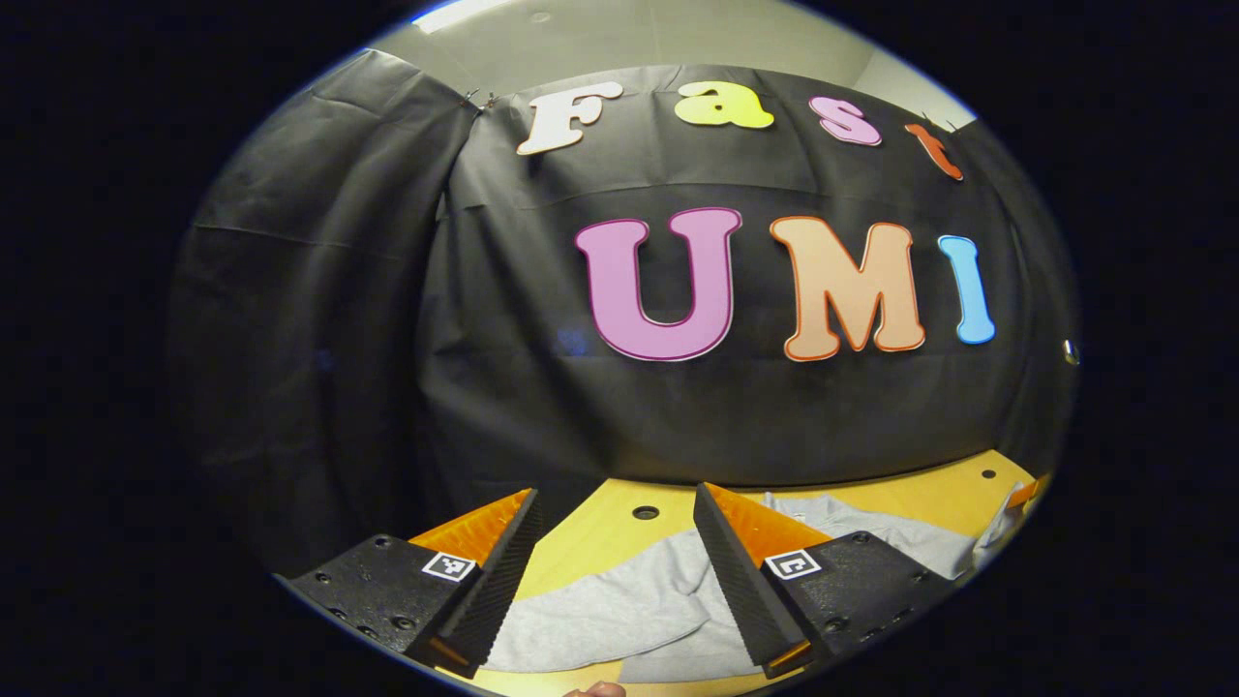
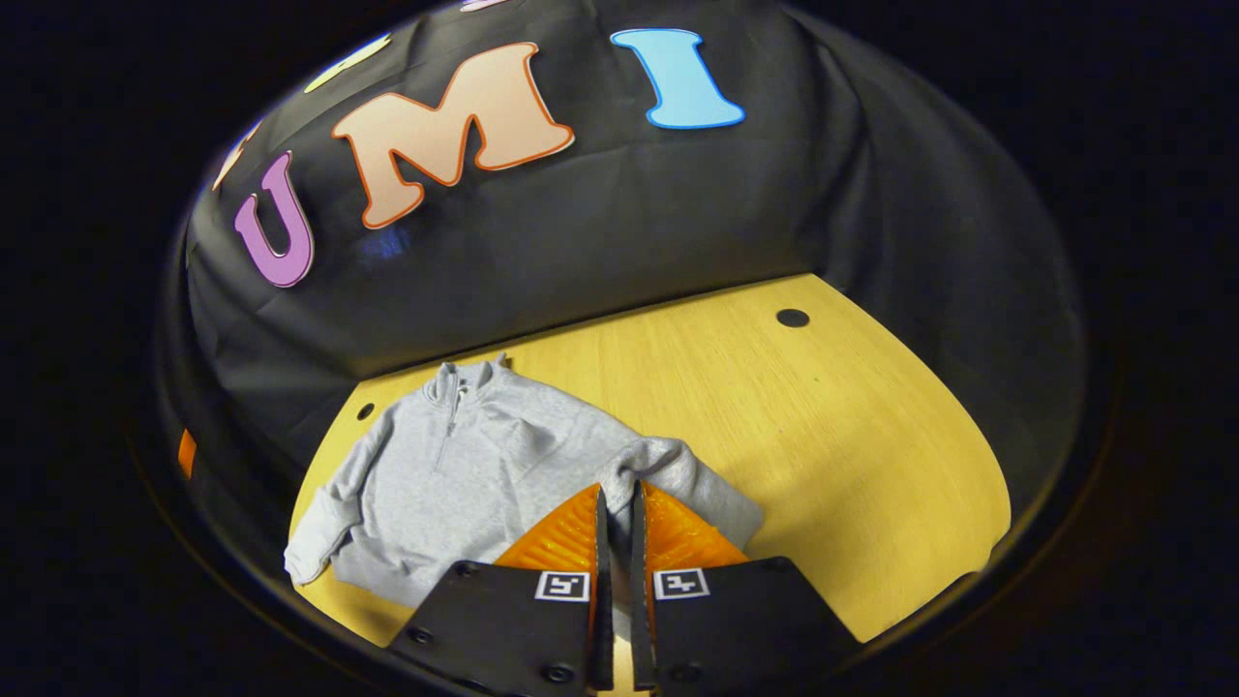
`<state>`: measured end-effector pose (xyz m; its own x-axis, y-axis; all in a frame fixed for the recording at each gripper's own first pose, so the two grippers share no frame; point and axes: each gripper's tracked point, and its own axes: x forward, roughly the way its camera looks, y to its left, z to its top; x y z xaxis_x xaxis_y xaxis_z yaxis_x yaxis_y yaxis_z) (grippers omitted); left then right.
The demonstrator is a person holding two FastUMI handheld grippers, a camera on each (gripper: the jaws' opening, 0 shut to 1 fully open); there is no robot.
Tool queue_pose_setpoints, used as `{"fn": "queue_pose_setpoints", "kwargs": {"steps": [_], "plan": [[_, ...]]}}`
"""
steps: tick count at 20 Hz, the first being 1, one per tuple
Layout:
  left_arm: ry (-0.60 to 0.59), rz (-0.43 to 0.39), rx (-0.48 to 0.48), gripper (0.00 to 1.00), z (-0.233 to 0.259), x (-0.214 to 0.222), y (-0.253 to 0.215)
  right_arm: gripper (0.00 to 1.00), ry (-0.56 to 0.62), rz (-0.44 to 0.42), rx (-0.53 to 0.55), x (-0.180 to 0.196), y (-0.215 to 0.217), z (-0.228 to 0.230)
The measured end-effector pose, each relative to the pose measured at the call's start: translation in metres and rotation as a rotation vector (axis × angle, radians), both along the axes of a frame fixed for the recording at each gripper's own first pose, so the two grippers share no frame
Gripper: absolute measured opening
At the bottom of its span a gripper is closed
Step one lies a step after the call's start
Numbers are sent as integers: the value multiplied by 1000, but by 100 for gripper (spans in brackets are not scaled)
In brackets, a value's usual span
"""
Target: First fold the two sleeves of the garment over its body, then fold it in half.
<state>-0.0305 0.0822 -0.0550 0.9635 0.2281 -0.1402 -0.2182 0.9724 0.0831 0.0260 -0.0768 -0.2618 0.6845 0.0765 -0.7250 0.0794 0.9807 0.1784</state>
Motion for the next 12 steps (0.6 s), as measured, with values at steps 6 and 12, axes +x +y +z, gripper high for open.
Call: {"fn": "queue_pose_setpoints", "kwargs": {"steps": [6,12], "plan": [[6,88,11,93,-2,-18,56,10,-25,50,50,34,70,3],[10,144,24,93,-1,-31,98,10,-31,127,84,54,151,-3]]}}
